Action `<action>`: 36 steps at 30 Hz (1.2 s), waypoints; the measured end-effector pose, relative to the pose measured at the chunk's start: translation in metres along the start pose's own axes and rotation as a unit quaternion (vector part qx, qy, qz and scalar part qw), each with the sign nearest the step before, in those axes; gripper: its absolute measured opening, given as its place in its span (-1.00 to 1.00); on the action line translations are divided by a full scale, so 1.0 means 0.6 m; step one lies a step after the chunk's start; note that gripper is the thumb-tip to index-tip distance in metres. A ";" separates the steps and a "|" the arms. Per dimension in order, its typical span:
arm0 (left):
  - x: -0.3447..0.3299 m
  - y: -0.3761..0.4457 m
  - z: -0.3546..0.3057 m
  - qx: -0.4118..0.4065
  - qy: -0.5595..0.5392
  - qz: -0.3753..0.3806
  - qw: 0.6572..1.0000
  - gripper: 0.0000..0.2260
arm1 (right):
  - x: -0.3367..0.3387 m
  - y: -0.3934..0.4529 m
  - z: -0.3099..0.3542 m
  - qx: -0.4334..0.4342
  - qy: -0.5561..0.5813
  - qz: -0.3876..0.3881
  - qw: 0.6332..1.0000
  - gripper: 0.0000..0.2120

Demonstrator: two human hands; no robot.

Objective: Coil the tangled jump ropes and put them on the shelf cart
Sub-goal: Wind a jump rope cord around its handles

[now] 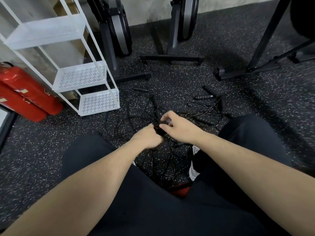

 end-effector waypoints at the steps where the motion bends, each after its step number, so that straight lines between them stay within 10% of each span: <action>1: 0.010 0.000 0.003 0.010 -0.021 -0.023 0.999 -0.49 | 0.002 0.002 -0.004 -0.030 0.007 -0.012 0.999 -0.77; 6: 0.030 -0.012 0.019 0.049 -0.065 -0.069 0.994 -0.61 | -0.008 -0.002 -0.009 -0.064 -0.021 0.033 0.997 -0.48; 12: 0.017 -0.011 0.009 0.016 -0.191 -0.055 0.980 -0.68 | -0.018 -0.024 0.014 0.017 0.028 0.071 0.997 -0.58; 20: 0.004 -0.034 -0.021 -0.002 -0.571 0.012 0.821 -0.84 | 0.007 -0.016 -0.036 -0.029 0.154 0.134 0.979 -0.59; 36: 0.026 -0.062 -0.082 -0.153 -0.625 0.063 0.763 -0.85 | 0.051 0.002 -0.077 -0.056 0.174 0.145 0.972 -0.62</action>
Point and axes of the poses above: each hand's wrist, its own y-axis towards the middle knuckle, its own x-axis out of the back of the hand, z = x × y, the point moved 9 cm from there along y, towards the middle knuckle, and after that the axes turned 12 degrees about -x, right-handed, at the moved point
